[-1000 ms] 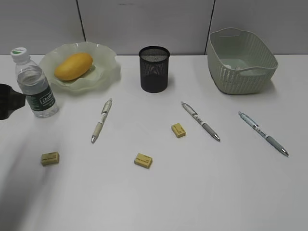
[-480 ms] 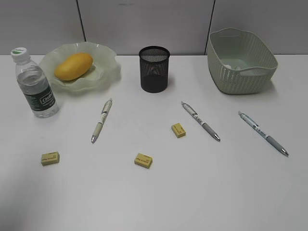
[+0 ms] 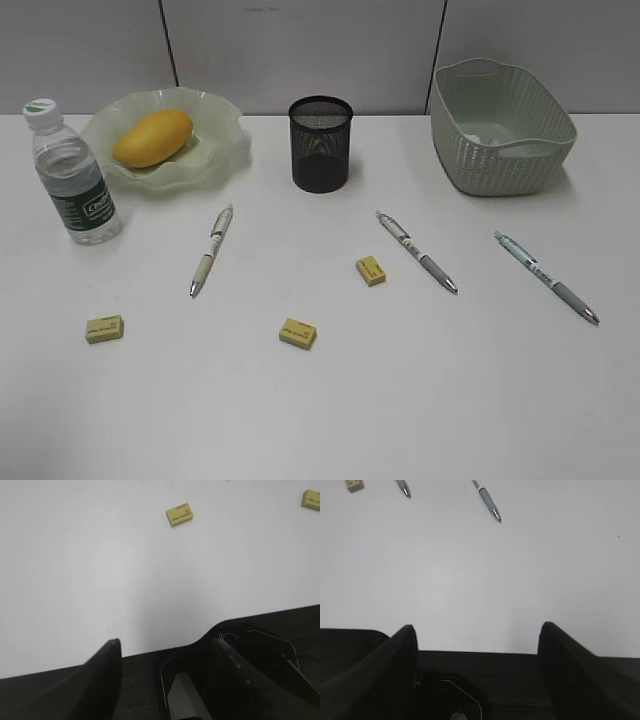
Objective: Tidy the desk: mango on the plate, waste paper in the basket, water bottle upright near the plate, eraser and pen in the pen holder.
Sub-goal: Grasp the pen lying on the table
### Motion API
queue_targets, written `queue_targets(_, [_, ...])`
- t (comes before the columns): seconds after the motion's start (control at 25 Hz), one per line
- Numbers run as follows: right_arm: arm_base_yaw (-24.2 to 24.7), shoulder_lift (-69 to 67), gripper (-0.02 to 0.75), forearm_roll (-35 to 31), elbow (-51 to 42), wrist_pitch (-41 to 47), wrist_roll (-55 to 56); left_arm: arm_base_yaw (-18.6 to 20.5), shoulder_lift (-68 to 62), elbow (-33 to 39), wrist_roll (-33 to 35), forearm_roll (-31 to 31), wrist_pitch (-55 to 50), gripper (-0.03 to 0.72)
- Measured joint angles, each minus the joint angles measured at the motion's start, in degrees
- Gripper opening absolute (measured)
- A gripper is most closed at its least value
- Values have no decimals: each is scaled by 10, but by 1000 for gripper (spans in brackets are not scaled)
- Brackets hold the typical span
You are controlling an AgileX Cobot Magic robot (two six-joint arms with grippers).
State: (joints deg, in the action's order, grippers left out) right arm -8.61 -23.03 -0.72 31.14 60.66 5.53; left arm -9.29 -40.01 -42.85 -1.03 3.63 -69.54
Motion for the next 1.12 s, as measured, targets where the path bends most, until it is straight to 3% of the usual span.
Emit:
queue_targets(0.56, [0, 0, 585, 0, 0, 0, 0, 0, 241, 120, 1, -26, 70, 427])
queue_targets(1.12, [0, -2, 585, 2, 10, -18, 0, 0, 250, 125, 2, -27, 81, 426])
